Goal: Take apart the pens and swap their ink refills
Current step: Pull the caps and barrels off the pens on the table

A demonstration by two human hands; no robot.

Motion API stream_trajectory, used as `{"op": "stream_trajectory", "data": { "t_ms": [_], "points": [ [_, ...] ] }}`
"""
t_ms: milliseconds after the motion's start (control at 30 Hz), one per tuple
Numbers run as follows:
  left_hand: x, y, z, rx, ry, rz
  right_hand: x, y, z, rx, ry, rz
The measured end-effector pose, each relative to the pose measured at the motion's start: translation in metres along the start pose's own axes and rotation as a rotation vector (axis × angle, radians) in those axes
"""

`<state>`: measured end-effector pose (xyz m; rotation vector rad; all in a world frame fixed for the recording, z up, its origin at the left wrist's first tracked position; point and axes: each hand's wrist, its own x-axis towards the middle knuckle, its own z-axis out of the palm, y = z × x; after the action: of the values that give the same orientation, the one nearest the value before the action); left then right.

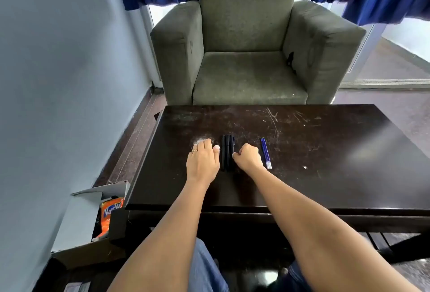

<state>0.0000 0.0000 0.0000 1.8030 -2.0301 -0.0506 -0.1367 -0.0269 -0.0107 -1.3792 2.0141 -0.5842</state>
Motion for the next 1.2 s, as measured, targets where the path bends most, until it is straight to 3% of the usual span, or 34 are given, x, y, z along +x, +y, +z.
{"op": "stream_trajectory", "data": {
  "t_ms": [300,567,733,900,1100,1200],
  "points": [
    [0.006,-0.002,0.02,-0.103,0.031,-0.082,0.001,-0.002,0.005,-0.15,-0.026,-0.007],
    [0.006,0.021,0.025,-0.385,0.045,-0.281,-0.012,0.006,-0.001,-0.291,0.013,-0.07],
    [0.007,0.037,0.017,-0.541,-0.035,-0.424,-0.019,0.011,-0.016,-0.038,0.016,-0.027],
    [0.011,0.046,0.02,-0.706,-0.179,-0.564,-0.034,0.023,-0.024,0.23,-0.114,-0.094],
    [0.007,0.055,0.019,-0.866,-0.191,-0.63,-0.04,0.027,-0.034,0.33,-0.236,-0.198],
    [0.005,0.052,0.015,-0.824,-0.166,-0.567,-0.034,0.024,-0.034,0.511,-0.163,-0.126]
  ]
}}
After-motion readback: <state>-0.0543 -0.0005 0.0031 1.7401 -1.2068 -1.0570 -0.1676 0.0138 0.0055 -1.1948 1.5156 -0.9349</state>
